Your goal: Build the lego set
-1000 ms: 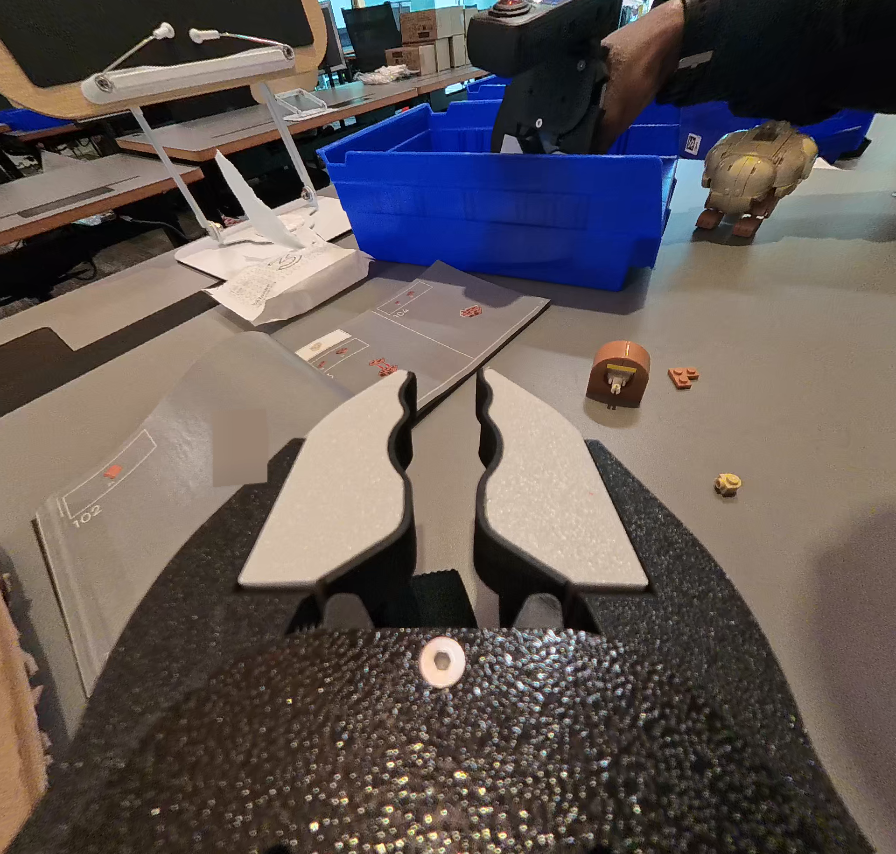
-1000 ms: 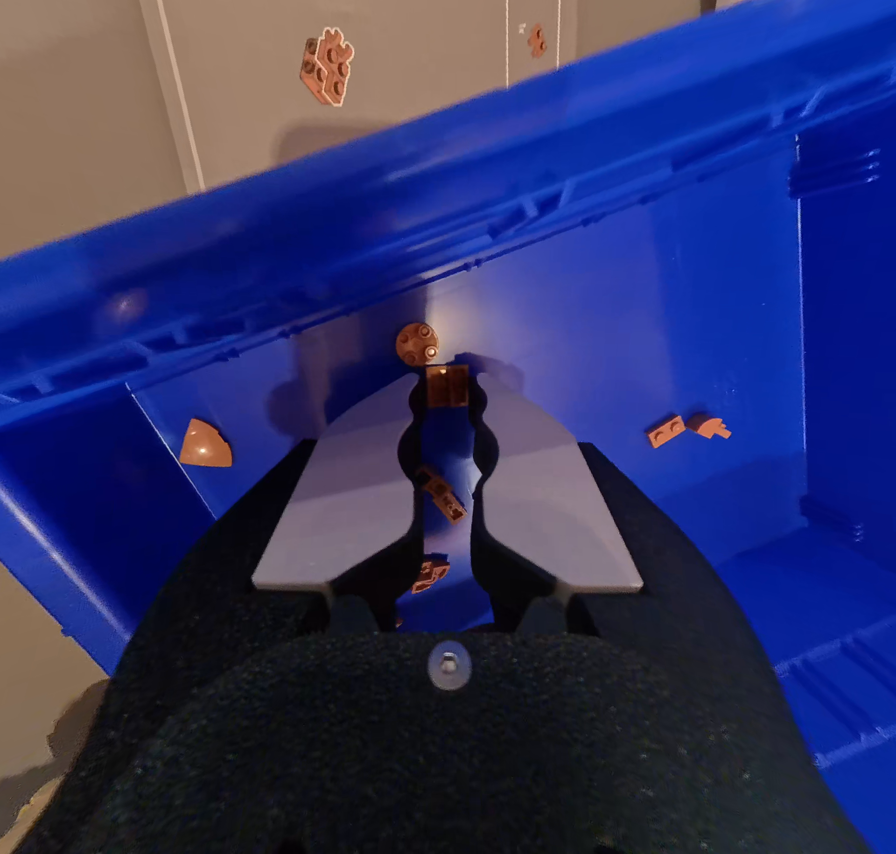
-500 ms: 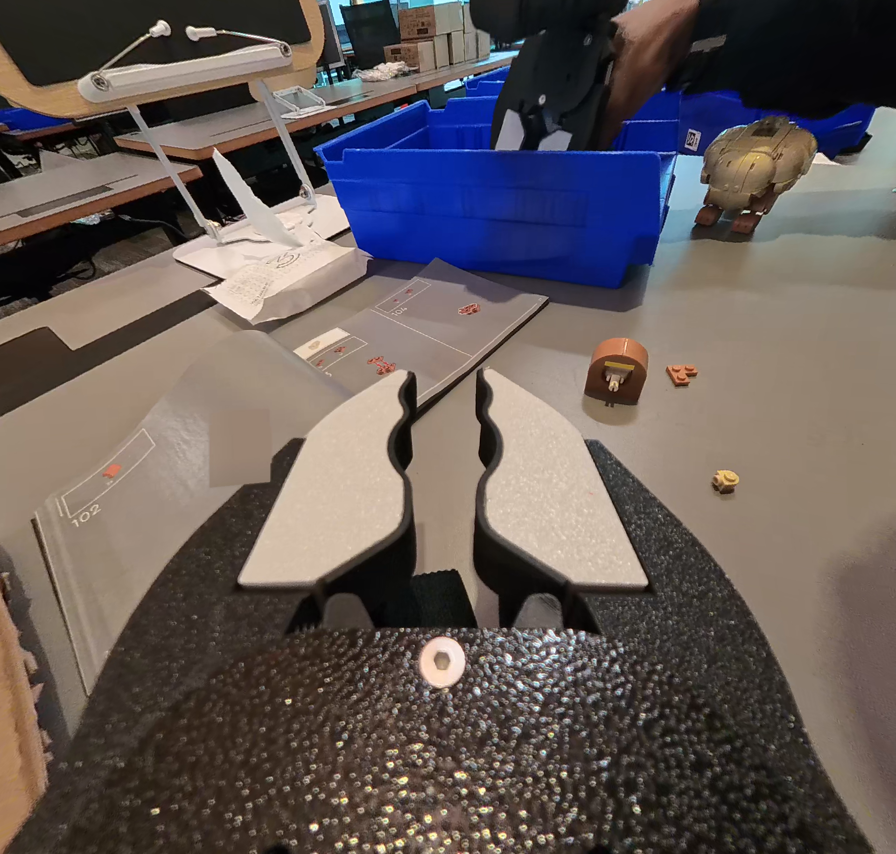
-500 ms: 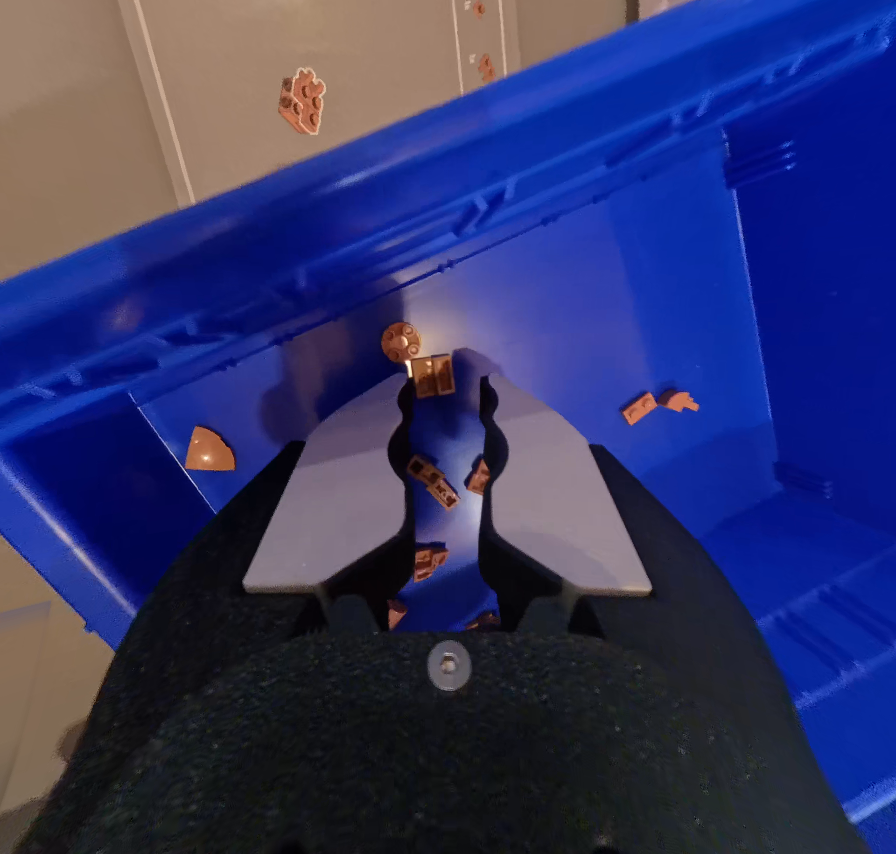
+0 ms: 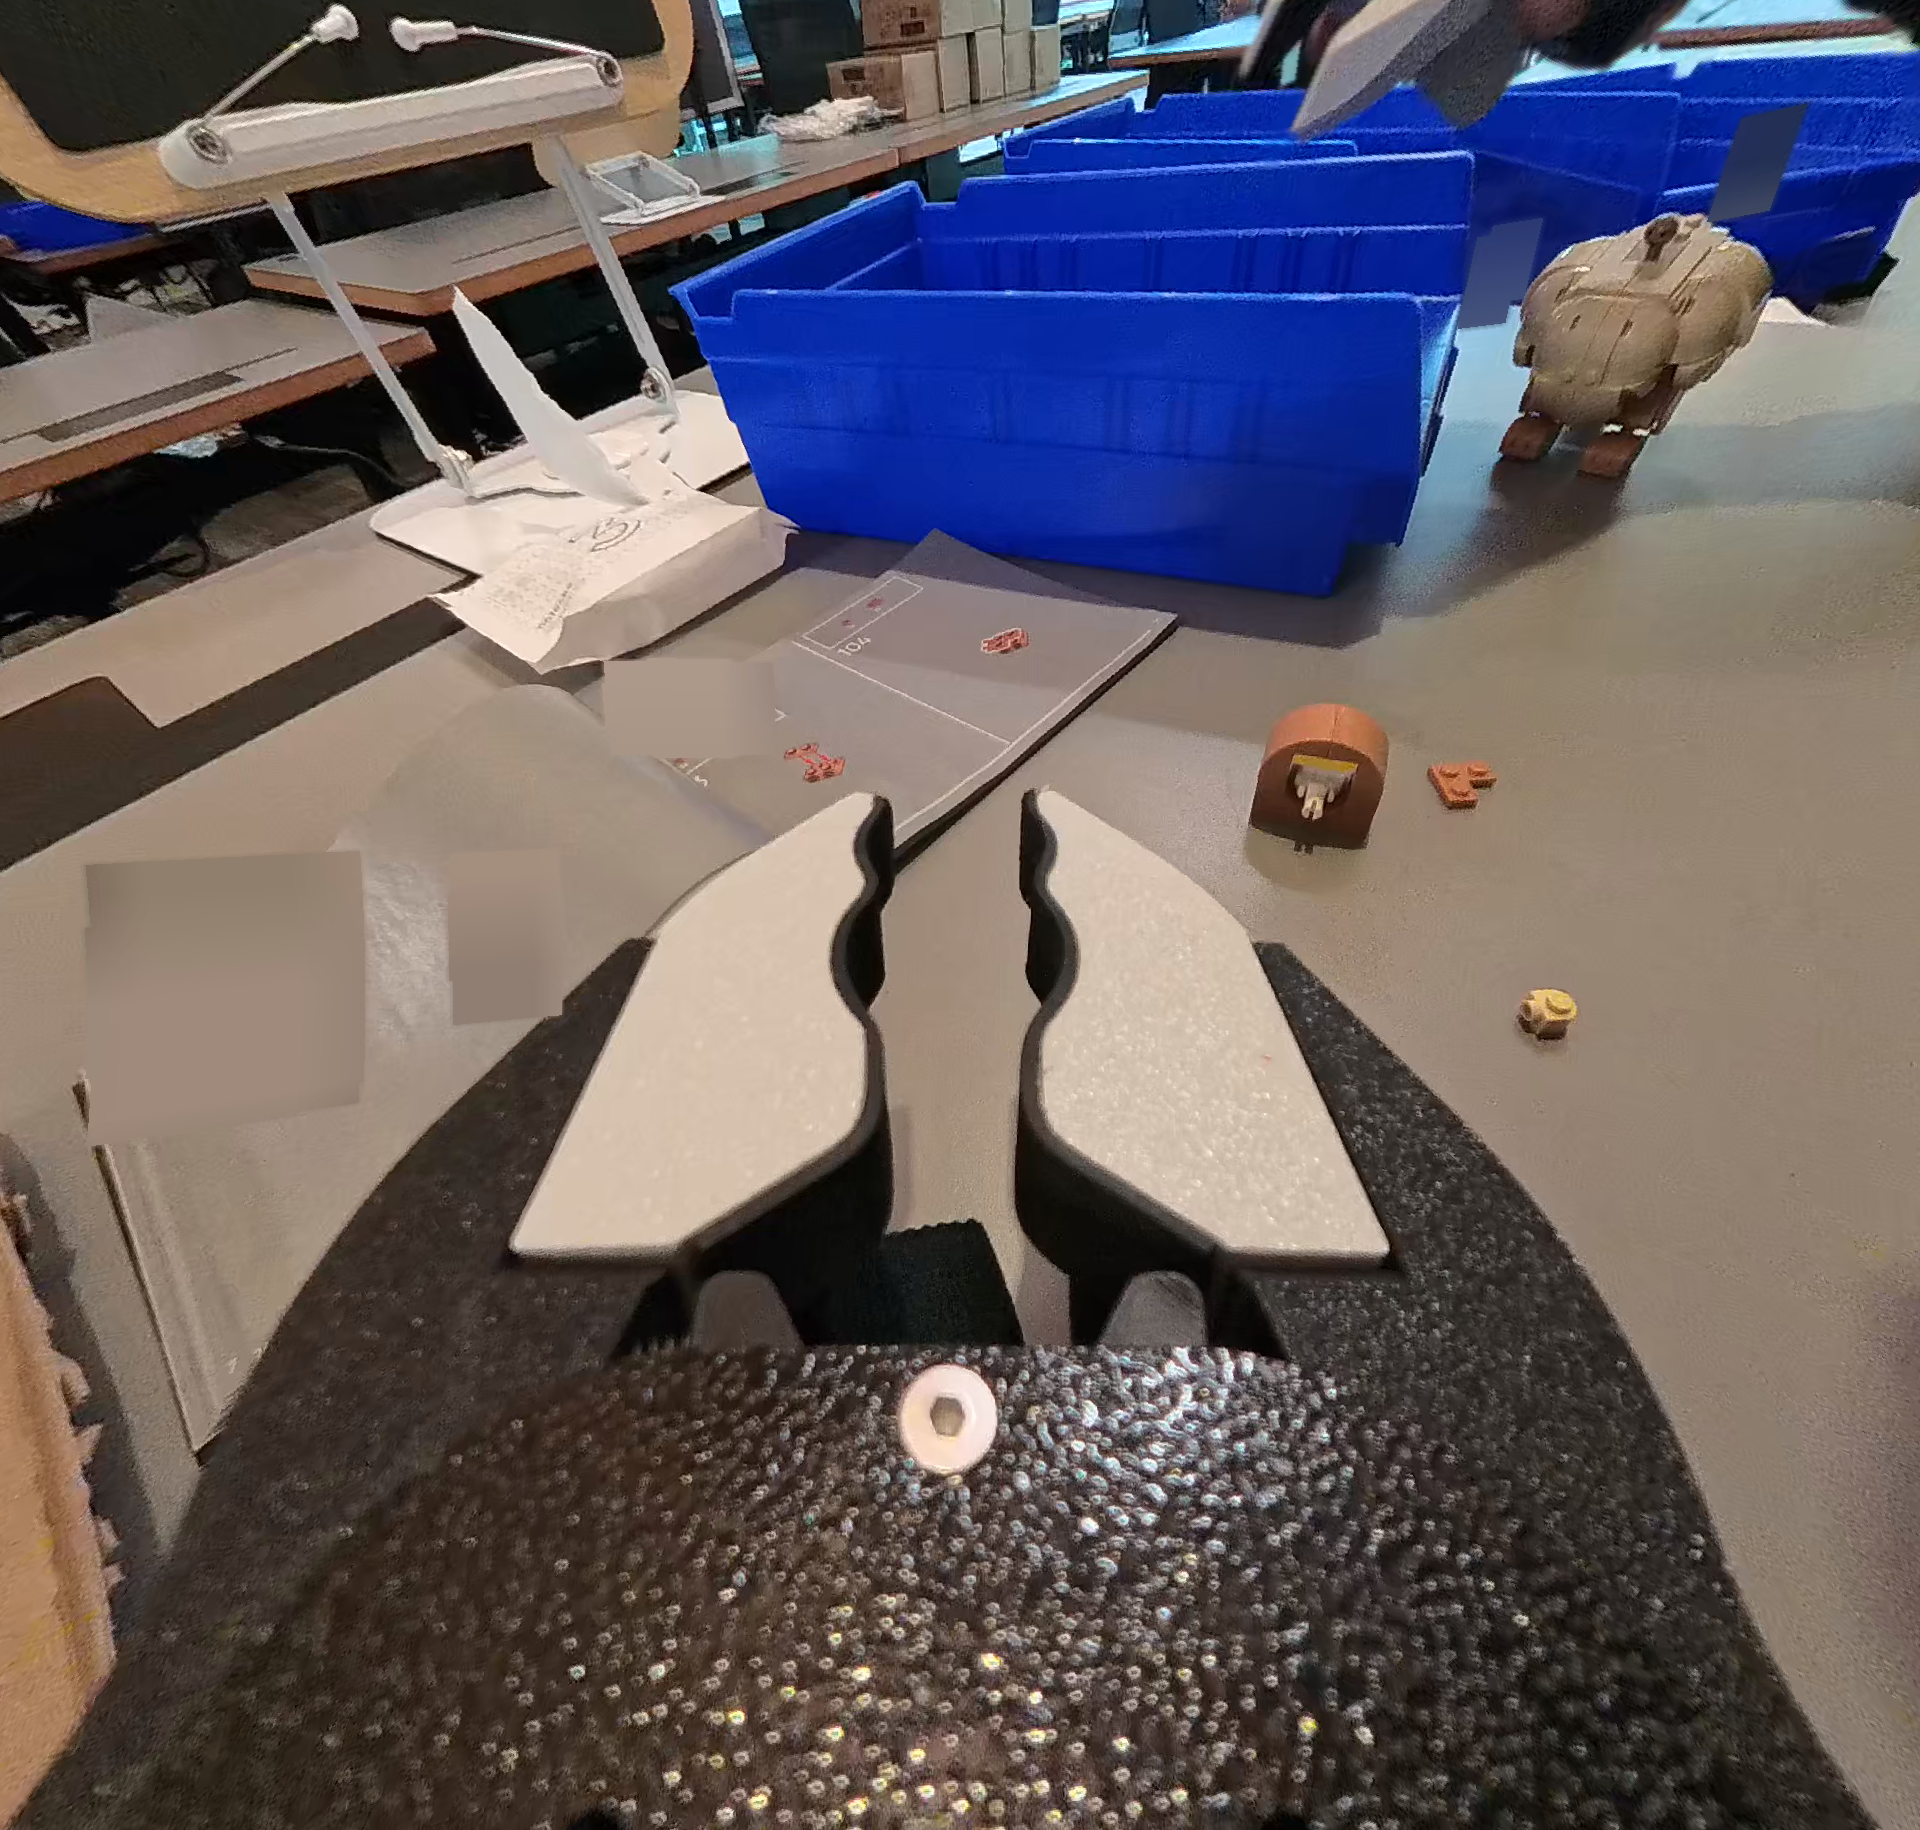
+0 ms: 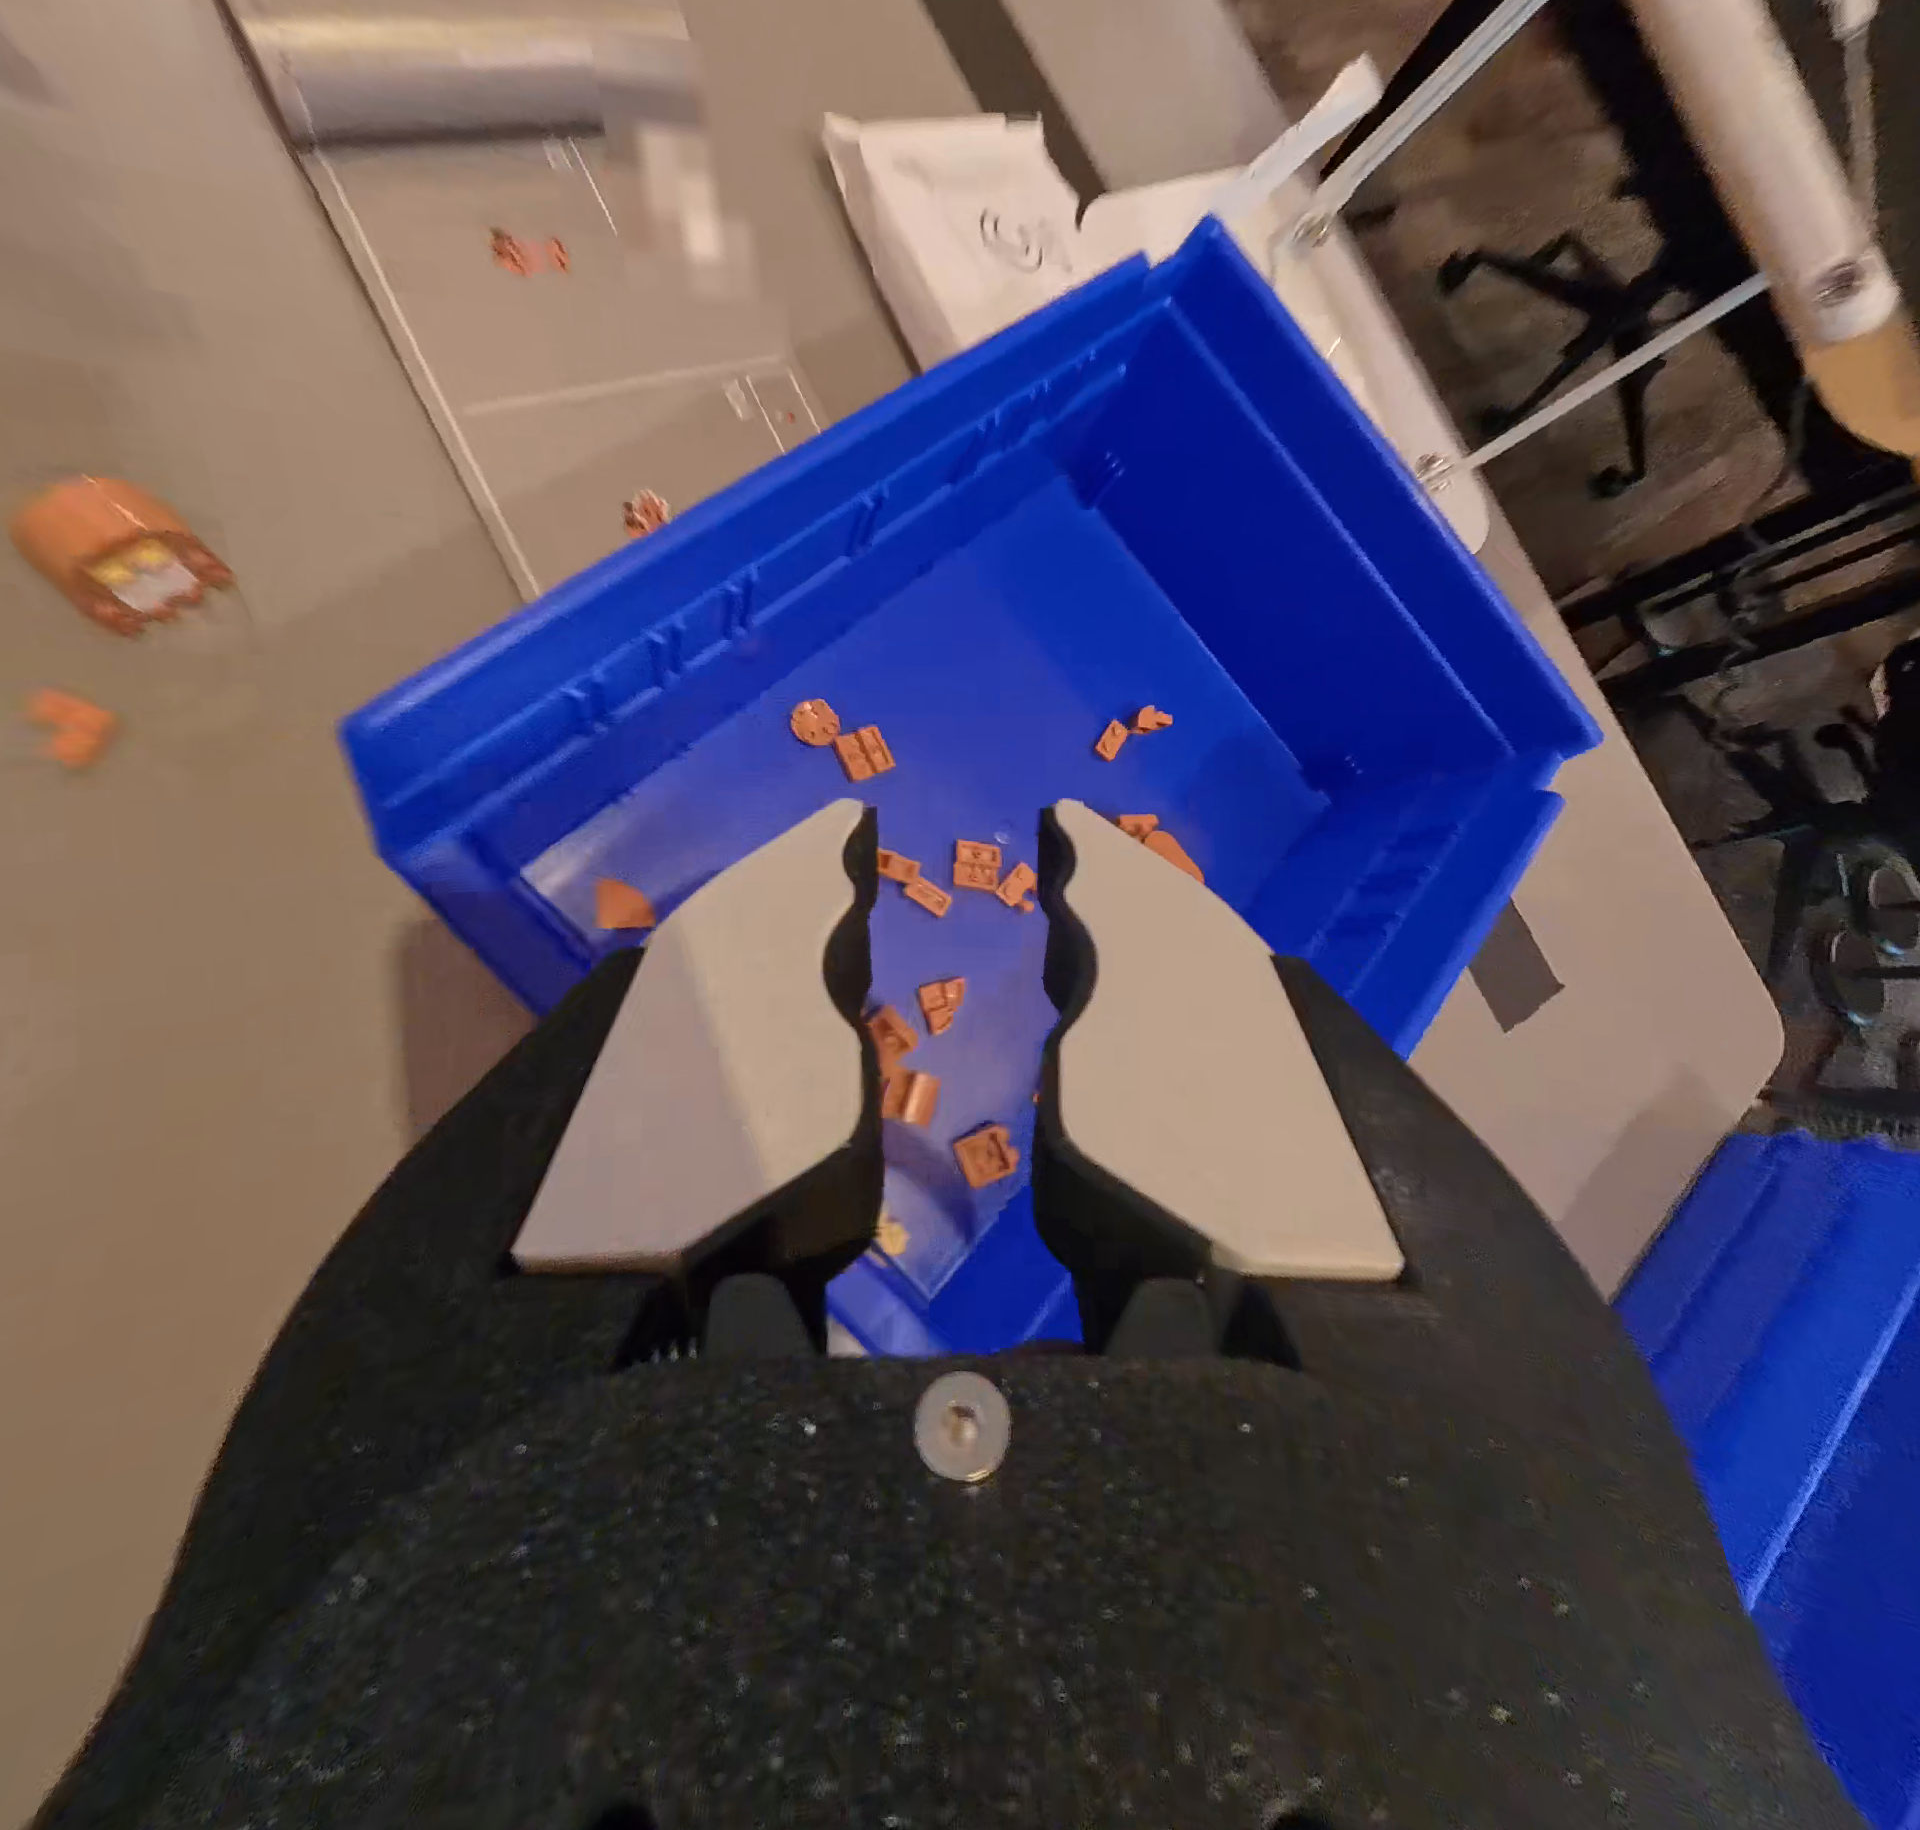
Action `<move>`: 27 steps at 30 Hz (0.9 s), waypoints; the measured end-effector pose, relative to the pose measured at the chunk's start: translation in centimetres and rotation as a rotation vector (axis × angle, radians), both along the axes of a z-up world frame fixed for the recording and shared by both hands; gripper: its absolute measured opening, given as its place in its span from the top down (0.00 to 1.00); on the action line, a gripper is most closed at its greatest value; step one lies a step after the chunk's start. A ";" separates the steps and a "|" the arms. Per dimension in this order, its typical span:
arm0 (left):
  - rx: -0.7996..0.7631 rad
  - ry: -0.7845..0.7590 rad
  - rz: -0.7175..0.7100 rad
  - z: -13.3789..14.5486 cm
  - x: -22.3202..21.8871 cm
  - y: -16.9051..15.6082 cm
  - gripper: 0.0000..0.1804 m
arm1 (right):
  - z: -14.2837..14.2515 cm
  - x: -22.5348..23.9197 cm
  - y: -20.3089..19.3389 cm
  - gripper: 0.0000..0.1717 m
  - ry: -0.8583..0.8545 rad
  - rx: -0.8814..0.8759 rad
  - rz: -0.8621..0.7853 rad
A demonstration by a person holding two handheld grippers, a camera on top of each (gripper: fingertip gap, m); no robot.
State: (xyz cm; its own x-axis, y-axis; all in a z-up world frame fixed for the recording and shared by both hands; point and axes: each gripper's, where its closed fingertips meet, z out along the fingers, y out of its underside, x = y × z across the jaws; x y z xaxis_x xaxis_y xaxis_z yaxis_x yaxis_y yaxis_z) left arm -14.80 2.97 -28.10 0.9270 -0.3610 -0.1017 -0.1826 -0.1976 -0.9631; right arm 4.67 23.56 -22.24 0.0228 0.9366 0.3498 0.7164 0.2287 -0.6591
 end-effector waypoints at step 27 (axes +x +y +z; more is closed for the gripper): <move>-0.061 -0.077 0.002 -0.4 -0.8 1.1 0.88 | -2.1 5.9 0.2 0.89 -0.030 -0.004 0.023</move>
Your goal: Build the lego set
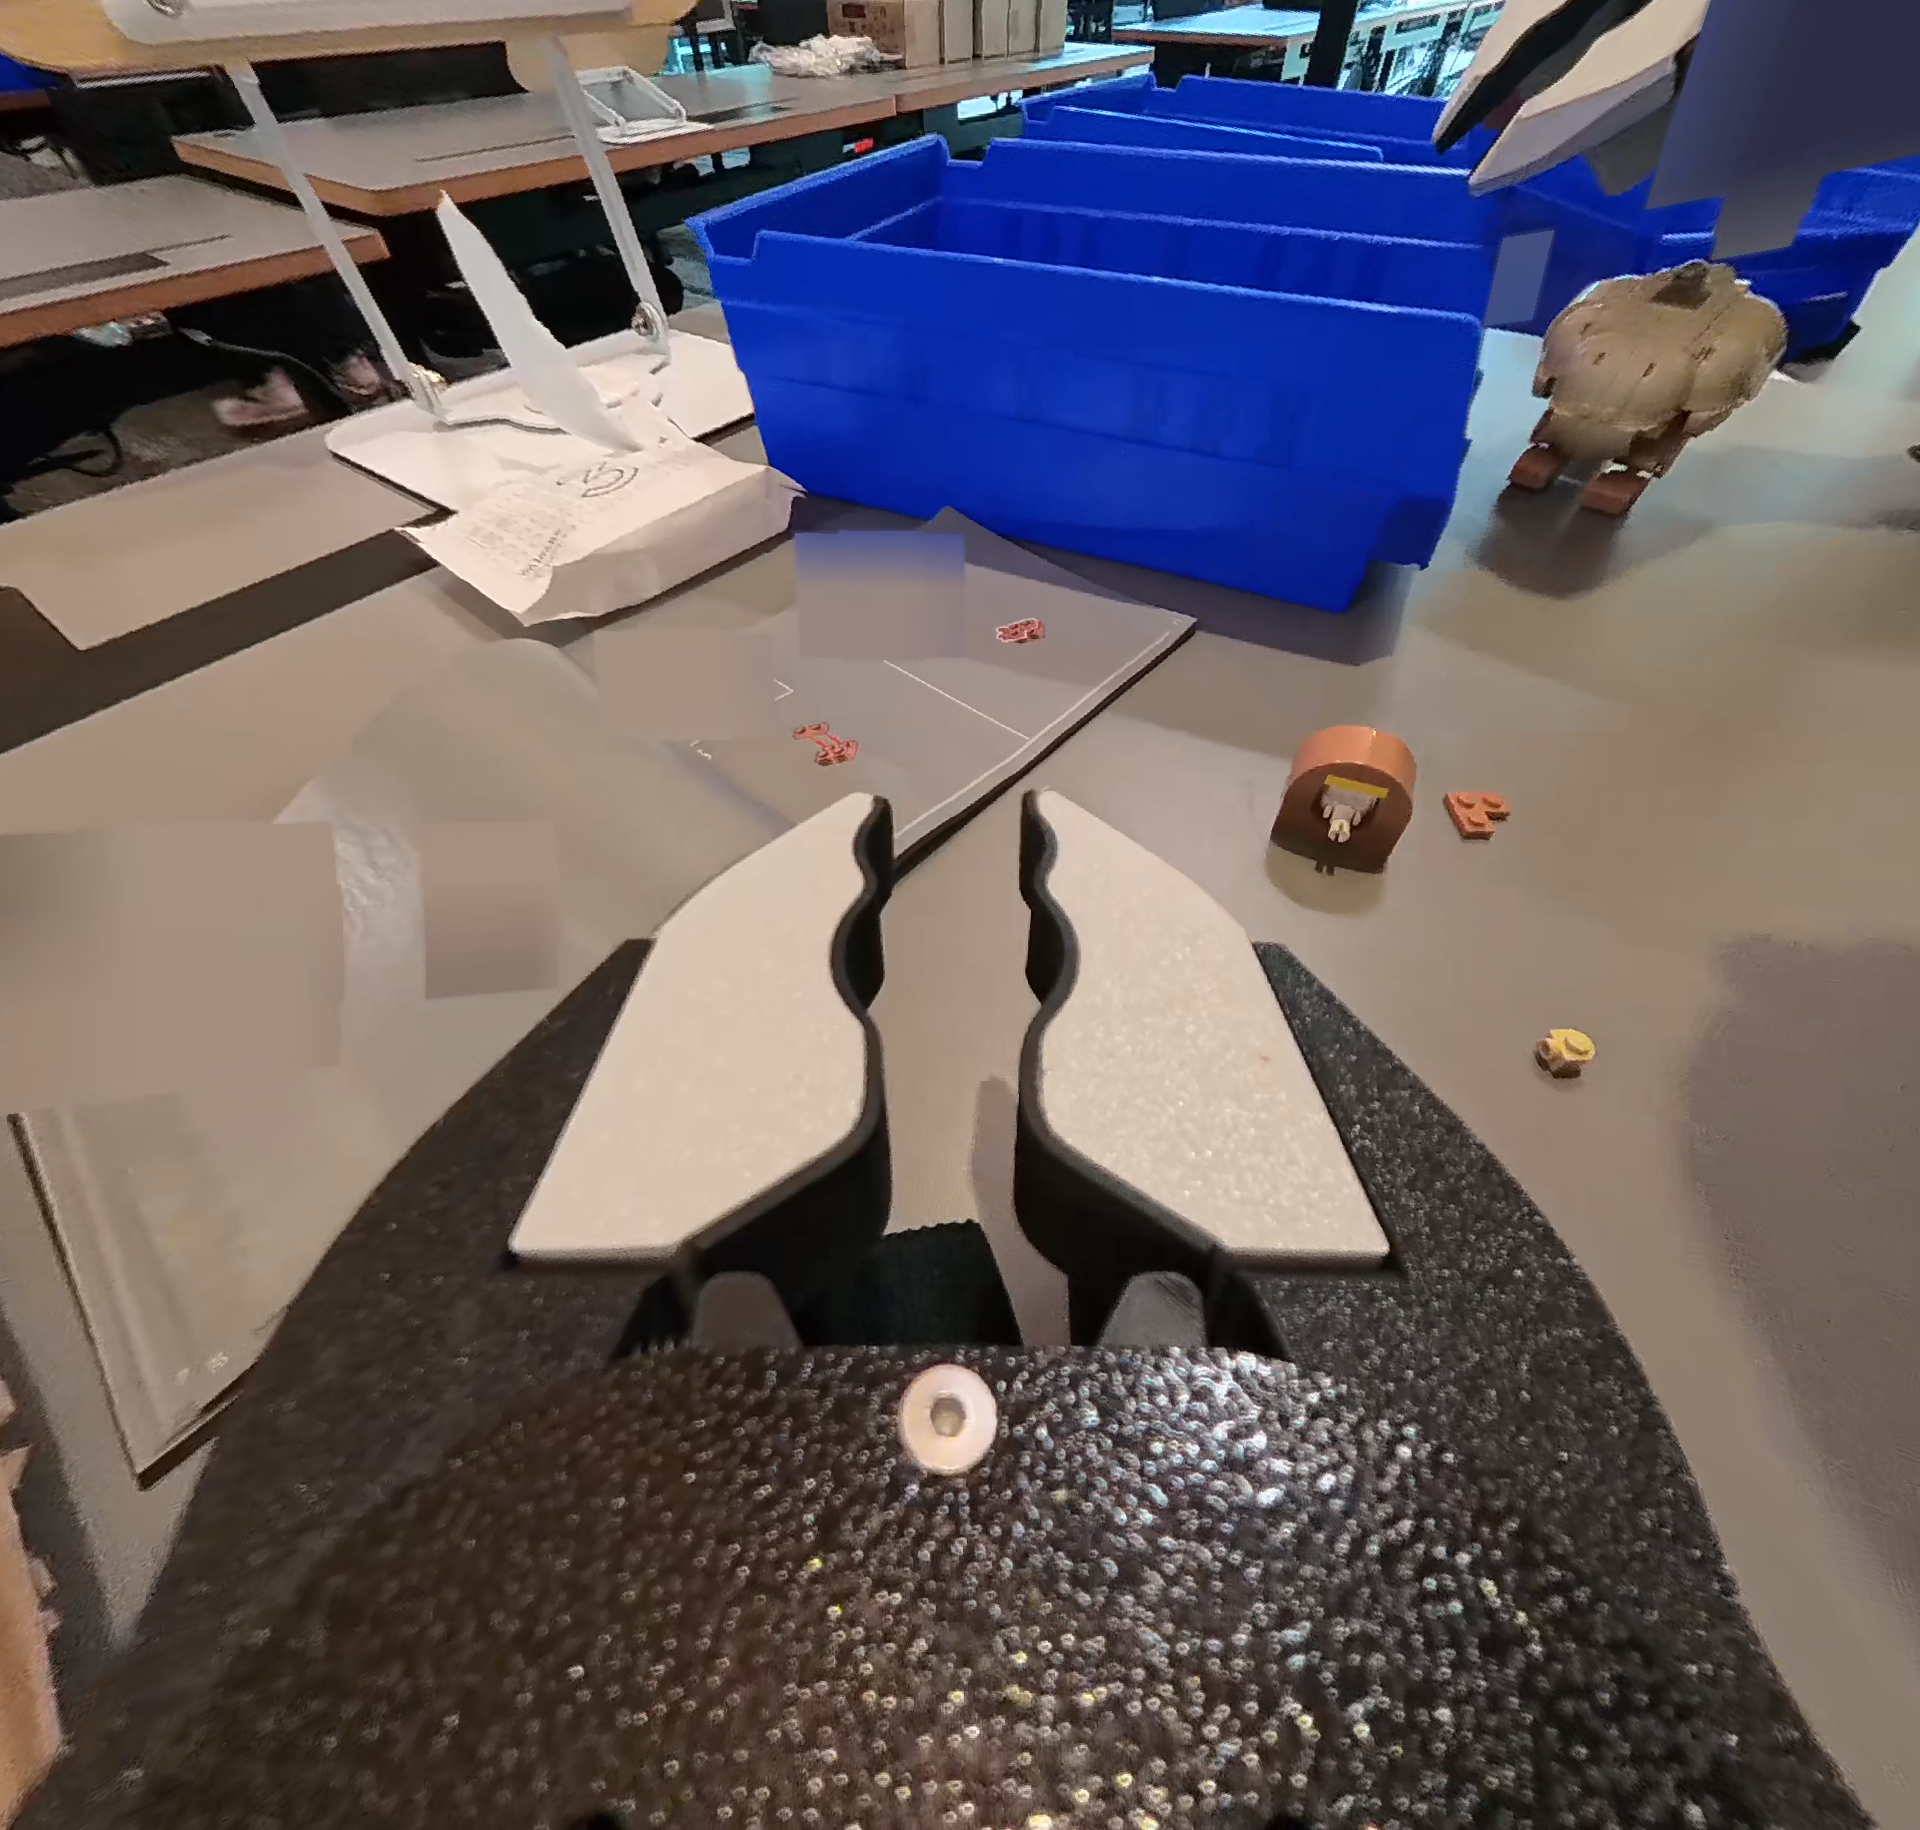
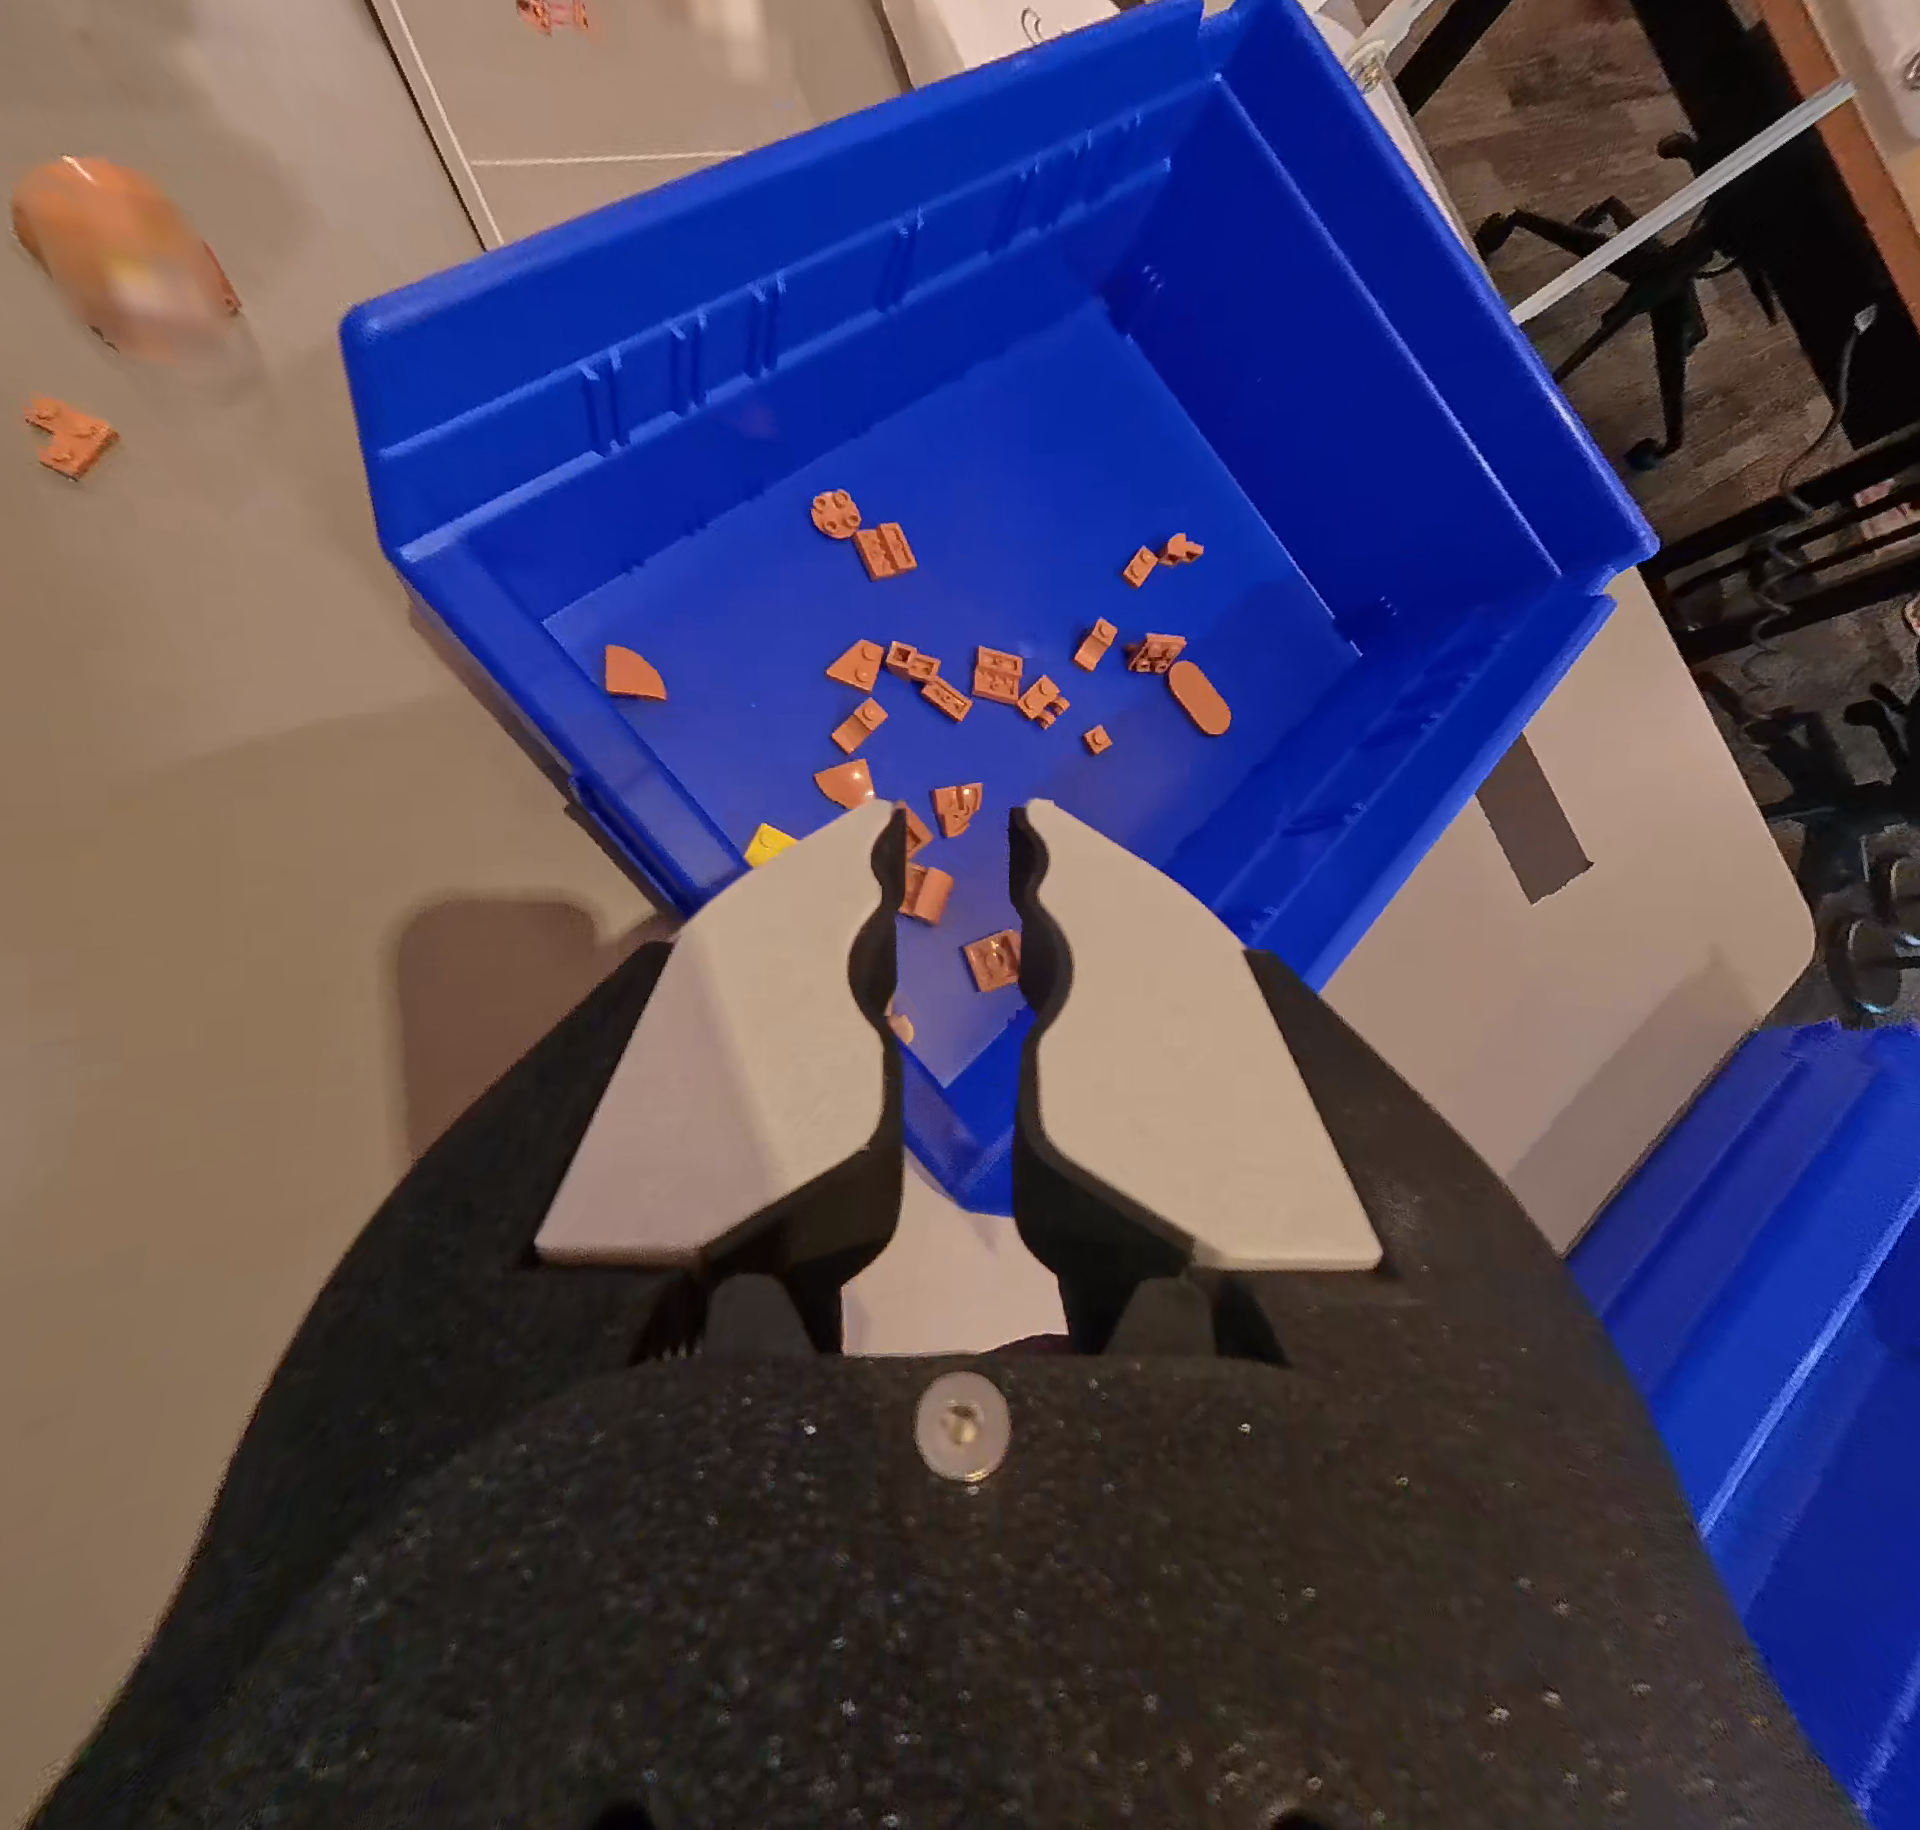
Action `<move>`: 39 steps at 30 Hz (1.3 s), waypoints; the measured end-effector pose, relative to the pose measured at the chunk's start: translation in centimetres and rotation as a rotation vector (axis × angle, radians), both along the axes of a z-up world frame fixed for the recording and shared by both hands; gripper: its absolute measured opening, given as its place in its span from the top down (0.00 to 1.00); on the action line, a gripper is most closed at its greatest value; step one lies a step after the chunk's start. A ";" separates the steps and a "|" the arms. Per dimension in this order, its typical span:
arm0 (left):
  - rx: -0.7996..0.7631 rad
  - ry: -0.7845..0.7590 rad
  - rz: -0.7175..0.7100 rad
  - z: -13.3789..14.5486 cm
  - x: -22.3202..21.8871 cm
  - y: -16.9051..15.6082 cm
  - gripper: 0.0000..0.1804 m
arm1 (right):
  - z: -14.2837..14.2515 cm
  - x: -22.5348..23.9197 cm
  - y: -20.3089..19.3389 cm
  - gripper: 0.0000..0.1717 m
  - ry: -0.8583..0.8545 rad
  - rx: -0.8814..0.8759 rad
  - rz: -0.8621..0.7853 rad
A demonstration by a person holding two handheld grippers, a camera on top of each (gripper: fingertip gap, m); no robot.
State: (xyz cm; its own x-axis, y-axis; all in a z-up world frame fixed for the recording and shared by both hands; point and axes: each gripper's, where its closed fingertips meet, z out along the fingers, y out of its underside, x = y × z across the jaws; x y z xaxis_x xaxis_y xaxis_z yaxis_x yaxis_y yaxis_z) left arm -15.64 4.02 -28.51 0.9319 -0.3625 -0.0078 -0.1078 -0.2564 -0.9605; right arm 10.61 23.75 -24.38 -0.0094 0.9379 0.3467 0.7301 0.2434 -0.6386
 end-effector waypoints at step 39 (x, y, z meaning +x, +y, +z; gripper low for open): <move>0.005 0.067 -0.034 -0.3 0.9 -0.6 0.88 | -10.3 1.8 5.0 0.82 -1.130 0.061 0.177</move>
